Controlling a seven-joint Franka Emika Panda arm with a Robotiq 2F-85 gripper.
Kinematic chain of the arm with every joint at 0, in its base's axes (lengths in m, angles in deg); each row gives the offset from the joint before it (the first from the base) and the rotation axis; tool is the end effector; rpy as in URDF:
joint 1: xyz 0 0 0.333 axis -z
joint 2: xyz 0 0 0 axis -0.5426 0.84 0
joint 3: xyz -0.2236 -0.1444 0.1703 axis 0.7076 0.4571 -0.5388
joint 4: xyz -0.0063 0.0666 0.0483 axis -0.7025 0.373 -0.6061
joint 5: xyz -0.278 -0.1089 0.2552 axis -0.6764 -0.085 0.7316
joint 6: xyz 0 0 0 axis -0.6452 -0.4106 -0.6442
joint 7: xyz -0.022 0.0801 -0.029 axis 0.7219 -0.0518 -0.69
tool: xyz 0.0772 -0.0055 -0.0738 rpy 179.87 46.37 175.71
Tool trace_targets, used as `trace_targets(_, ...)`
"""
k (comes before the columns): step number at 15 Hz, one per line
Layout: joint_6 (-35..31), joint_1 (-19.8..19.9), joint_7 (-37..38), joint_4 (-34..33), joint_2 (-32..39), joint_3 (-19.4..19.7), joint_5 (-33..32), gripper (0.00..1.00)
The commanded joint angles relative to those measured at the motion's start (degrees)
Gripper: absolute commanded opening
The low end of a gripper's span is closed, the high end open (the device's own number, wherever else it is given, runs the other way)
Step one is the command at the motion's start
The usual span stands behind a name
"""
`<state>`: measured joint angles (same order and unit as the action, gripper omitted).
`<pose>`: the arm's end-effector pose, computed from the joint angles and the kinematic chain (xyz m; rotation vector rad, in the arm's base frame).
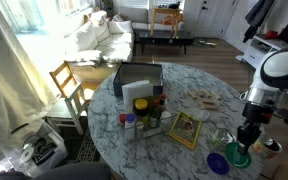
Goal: Take the lids off the cans than stack the cans
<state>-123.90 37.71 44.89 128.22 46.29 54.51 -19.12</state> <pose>0.3583 -0.0547 0.2799 -2.5836 0.2838 0.4391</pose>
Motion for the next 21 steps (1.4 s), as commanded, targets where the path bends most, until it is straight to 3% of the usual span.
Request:
trace_targets(1, -3.81, -1.63, -5.84, 1.99, 2.29, -0.40, 3.42, 0.02)
trace_targets(7, -17.73, -3.47, -11.14, 4.33, 6.59, -2.09, 15.83, 0.02)
trace_targets(10, -23.37, -3.41, -12.92, 4.62, 9.32, -3.10, 19.02, 0.02)
trace_targets(19, -28.13, -2.82, -14.10, 4.34, 13.10, -4.90, 21.90, 0.02)
trace_targets(21, -26.95, -2.71, -13.53, 4.32, 12.77, -5.02, 21.08, 0.12)
